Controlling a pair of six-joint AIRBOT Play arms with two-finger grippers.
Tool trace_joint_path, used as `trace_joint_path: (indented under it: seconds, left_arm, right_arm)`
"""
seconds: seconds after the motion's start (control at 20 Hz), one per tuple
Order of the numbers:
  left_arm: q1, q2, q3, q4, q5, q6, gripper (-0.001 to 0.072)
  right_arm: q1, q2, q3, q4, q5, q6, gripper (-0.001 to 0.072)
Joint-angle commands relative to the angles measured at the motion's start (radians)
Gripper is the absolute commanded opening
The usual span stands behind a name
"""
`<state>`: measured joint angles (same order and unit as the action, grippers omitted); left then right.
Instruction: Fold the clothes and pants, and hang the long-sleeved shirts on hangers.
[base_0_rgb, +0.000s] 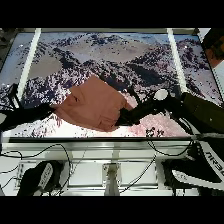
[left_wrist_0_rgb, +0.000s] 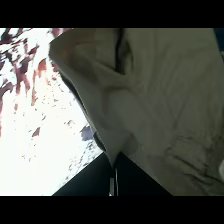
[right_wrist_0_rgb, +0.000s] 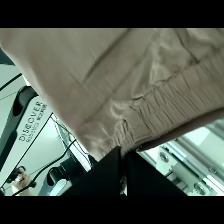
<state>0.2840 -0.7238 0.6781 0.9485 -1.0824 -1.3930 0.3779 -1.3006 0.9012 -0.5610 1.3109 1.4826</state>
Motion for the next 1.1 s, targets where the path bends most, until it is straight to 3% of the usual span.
trace_joint_path:
  seconds: [0.0, 0.25, 0.5, 0.65, 0.7, 0.75, 0.8, 0.85, 0.95, 1.05]
  left_arm:
    - [-0.190, -0.071, 0.135, -0.014, 0.116, -0.051, 0.0004]
    - [-0.439, -0.545, 0.529, 0.012, 0.335, -0.047, 0.0005]
    - [-0.529, -0.997, 0.924, 0.001, 0.355, -0.073, 0.0006]
    - [-0.585, -1.151, 1.042, -0.023, 0.509, -0.012, 0.0009]
    - [-0.602, -1.178, 1.058, -0.022, 0.579, -0.004, 0.0072]
    - [-0.610, -1.189, 1.064, -0.022, 0.617, -0.005, 0.0253]
    - [-0.612, -1.189, 1.065, -0.022, 0.626, -0.006, 0.0474]
    - [-0.611, -1.187, 1.066, -0.022, 0.623, -0.006, 0.0515]
    - [-0.587, -1.169, 1.066, -0.010, 0.579, -0.006, 0.0515]
    - [-0.540, -1.125, 1.066, -0.006, 0.481, -0.005, 0.0502]
  right_arm:
    - [0.002, 0.023, -0.007, 0.001, -0.053, 0.035, 0.0006]
    - [0.002, 0.005, -0.007, -0.111, -0.295, 0.219, 0.0006]
    - [-0.101, 0.004, -0.007, -0.177, -0.470, 0.339, 0.0005]
    - [-0.139, -0.010, -0.007, -0.177, -0.771, 0.478, 0.0007]
    - [-0.138, -0.020, -0.006, -0.175, -0.909, 0.528, 0.0018]
    - [-0.138, -0.032, -0.006, -0.176, -1.043, 0.541, 0.0144]
    - [-0.142, -0.043, -0.006, -0.177, -1.139, 0.540, 0.0379]
    - [-0.155, -0.052, -0.006, -0.185, -1.183, 0.539, 0.0496]
    - [-0.205, -0.056, -0.006, -0.214, -1.097, 0.537, 0.0490]
    - [-0.287, -0.060, 0.001, -0.266, -0.815, 0.441, 0.0492]
